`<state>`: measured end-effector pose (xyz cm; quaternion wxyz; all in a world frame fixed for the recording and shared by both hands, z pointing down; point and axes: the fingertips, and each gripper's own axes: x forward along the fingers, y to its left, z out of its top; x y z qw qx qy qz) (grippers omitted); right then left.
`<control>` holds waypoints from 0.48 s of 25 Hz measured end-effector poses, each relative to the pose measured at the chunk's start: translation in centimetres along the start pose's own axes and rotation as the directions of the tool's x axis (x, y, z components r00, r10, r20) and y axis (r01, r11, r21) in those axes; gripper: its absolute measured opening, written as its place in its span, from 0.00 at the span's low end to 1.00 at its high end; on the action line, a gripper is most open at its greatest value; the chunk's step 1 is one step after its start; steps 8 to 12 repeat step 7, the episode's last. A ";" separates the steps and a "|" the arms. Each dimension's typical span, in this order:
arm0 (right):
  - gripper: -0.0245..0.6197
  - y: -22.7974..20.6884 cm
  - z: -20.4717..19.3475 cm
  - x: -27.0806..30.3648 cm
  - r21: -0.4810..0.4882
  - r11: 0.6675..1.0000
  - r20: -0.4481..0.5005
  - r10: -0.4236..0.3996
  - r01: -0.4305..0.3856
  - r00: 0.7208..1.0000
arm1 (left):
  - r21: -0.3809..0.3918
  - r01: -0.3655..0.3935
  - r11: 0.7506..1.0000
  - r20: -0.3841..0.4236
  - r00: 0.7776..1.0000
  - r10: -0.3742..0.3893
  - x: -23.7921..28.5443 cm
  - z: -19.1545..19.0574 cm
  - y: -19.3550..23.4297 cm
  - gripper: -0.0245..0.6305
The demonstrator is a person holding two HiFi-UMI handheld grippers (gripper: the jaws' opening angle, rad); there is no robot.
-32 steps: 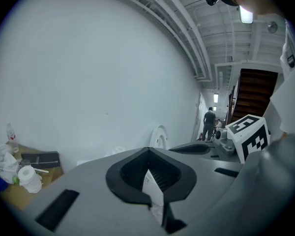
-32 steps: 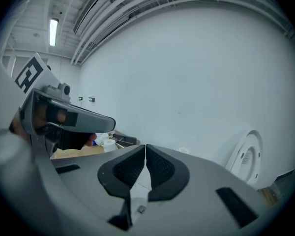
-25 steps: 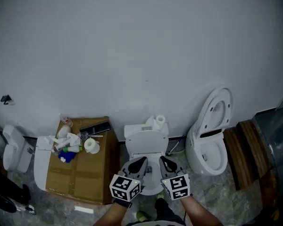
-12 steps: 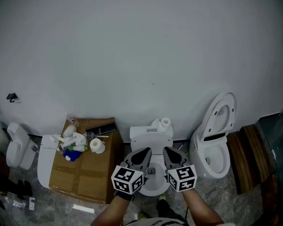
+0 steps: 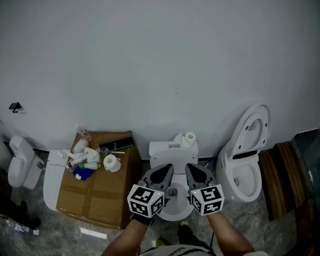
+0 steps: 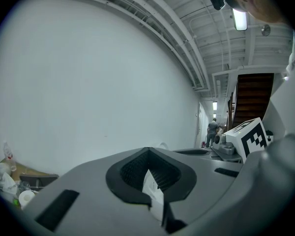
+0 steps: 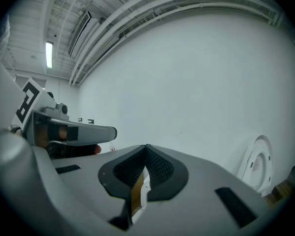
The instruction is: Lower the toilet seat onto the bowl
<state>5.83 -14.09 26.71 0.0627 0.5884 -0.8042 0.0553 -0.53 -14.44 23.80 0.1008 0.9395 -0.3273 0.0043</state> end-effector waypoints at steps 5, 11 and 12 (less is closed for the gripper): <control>0.06 0.0 -0.2 0.6 -0.001 1.000 -0.003 0.005 -0.005 1.000 | 0.004 -0.002 1.000 0.002 1.000 0.002 0.3 0.1 0.5 0.05; 0.06 -0.1 -0.1 0.9 -0.001 1.000 -0.004 0.006 -0.006 1.000 | 0.006 -0.004 1.000 0.003 1.000 0.004 0.5 0.2 0.7 0.05; 0.06 -0.1 -0.1 0.9 -0.001 1.000 -0.004 0.006 -0.006 1.000 | 0.006 -0.004 1.000 0.003 1.000 0.004 0.5 0.2 0.7 0.05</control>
